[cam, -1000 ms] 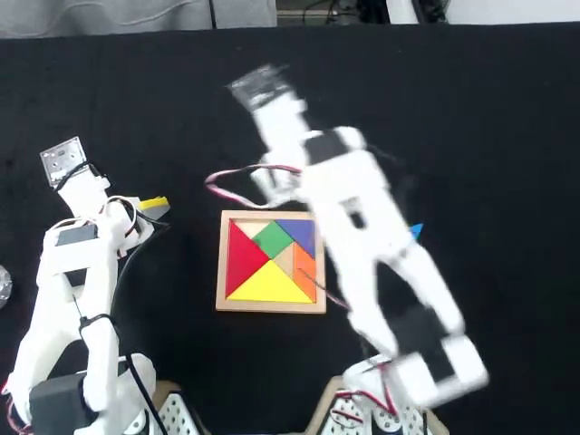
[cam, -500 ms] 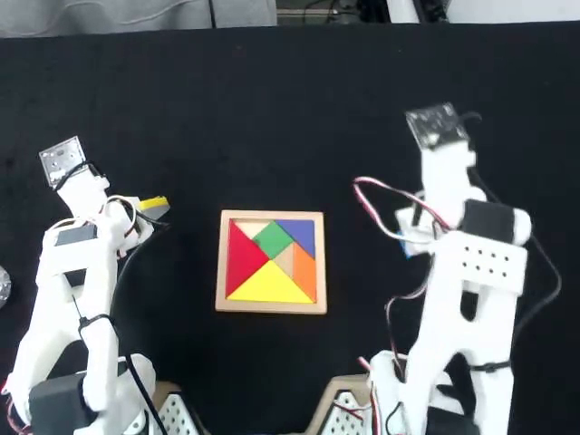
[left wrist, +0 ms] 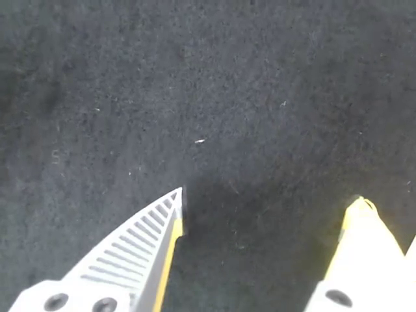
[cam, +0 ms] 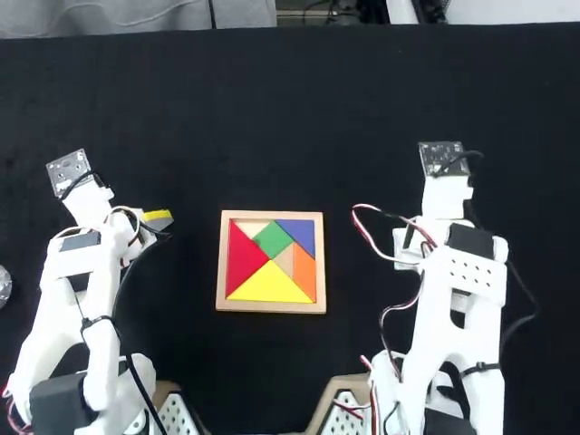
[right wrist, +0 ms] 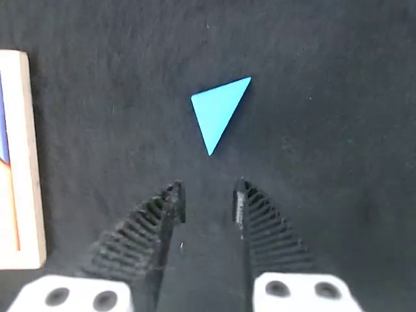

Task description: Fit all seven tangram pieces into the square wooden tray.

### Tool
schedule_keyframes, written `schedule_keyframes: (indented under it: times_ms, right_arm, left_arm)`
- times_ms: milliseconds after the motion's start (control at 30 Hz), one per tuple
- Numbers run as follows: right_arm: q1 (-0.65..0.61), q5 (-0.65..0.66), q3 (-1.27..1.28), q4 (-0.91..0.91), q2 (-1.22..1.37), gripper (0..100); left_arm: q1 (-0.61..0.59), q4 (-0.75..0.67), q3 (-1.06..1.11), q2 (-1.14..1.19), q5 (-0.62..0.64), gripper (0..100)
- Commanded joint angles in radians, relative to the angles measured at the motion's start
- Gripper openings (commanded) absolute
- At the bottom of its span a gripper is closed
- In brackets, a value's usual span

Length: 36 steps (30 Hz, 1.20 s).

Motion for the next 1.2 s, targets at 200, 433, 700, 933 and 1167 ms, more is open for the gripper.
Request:
schedule_keyframes:
  times_ms: [200,433,700,933,1167]
  right_arm:
    - [-0.041,-0.138,-0.196,-0.087,0.308,14.9]
    - [-0.086,-0.305,-0.424,-0.054,0.633,15.5]
    - [-0.049,-0.358,-0.527,-0.02,0.745,15.6]
    - [-0.054,-0.358,-0.524,-0.017,0.746,16.8]
    - [-0.068,-0.354,-0.526,0.025,0.751,29.7]
  left_arm:
    - [-0.007,-0.014,-0.002,-0.025,0.0,37]
    - [-0.007,-0.014,-0.002,-0.025,0.0,37]
    - [-0.005,-0.014,-0.002,-0.025,0.0,37]
    - [-0.004,-0.014,-0.002,-0.025,0.0,37]
    - [-0.004,-0.015,-0.004,-0.025,0.0,37]
